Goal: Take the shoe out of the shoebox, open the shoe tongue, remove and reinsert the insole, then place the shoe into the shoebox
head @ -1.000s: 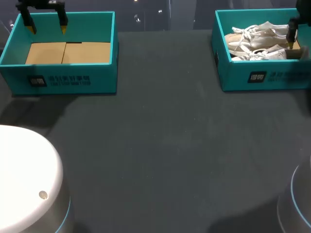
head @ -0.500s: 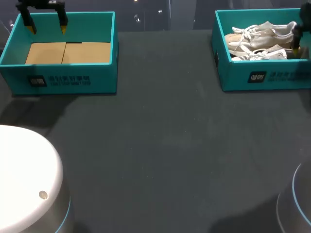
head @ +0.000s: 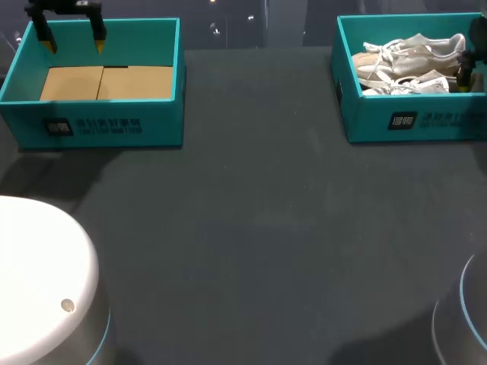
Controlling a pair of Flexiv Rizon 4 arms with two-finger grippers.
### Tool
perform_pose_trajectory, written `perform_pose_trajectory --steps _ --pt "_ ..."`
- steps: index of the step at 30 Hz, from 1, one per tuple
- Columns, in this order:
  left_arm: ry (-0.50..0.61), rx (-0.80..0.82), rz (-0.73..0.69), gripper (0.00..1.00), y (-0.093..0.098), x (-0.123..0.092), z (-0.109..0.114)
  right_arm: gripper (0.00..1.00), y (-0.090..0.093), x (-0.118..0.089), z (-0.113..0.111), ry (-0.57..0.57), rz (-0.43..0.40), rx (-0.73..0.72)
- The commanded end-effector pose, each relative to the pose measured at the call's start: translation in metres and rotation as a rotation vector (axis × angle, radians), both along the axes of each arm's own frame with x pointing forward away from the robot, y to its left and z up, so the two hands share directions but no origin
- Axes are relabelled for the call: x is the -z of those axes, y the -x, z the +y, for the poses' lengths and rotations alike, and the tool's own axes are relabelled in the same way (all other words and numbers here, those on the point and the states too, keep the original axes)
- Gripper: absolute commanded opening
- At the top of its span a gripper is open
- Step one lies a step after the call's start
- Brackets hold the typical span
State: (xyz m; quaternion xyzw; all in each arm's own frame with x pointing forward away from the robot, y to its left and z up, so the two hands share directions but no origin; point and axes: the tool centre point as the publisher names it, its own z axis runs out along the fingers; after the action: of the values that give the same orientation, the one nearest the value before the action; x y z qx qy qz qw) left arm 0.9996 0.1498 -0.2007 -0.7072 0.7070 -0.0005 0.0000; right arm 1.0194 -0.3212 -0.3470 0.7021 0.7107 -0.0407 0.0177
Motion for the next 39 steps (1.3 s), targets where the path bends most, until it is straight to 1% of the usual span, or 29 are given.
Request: perform_pose_trajectory --steps 1,6,7,8,10,11,12,13,14,30,35,39 --pt "-0.001 0.000 0.000 1.00 0.000 -0.001 0.000 0.74 0.000 0.007 -0.002 -0.010 -0.001 -0.003" --pt "-0.001 0.000 0.000 1.00 0.000 -0.001 0.000 0.69 0.000 0.011 -0.001 -0.016 0.002 -0.003" --pt "-0.001 0.000 0.000 1.00 0.000 -0.001 0.000 0.61 0.000 0.012 -0.001 -0.019 0.004 -0.003" --pt "-0.001 0.000 0.000 1.00 0.000 -0.001 0.000 0.49 0.000 0.013 -0.001 -0.020 0.006 -0.003" --pt "-0.001 0.000 0.000 1.00 0.000 -0.001 0.000 0.41 0.000 0.015 -0.001 -0.021 0.010 -0.003" --pt "-0.001 0.000 0.000 1.00 0.000 -0.001 0.000 0.32 0.000 0.016 -0.002 -0.022 0.011 -0.002" --pt "-0.001 0.000 0.000 1.00 0.000 -0.001 0.000 0.15 0.000 0.016 -0.002 -0.022 0.012 -0.002" --pt "-0.001 0.000 0.000 1.00 0.000 -0.001 0.000 0.03 0.000 0.016 -0.002 -0.023 0.013 -0.002" --pt "-0.001 0.000 0.000 1.00 0.000 -0.001 0.000 0.00 0.000 0.016 -0.002 -0.023 0.014 -0.001" --pt "-0.001 0.000 0.000 1.00 0.000 -0.001 0.000 0.00 -0.004 0.002 -0.007 -0.027 0.012 0.046" --pt "-0.001 0.000 0.000 1.00 0.000 -0.001 0.000 0.00 -0.005 0.001 -0.010 -0.043 0.008 0.056" --pt "-0.001 0.000 0.000 1.00 0.000 -0.001 0.000 0.00 -0.008 -0.006 -0.009 -0.066 0.009 0.065"
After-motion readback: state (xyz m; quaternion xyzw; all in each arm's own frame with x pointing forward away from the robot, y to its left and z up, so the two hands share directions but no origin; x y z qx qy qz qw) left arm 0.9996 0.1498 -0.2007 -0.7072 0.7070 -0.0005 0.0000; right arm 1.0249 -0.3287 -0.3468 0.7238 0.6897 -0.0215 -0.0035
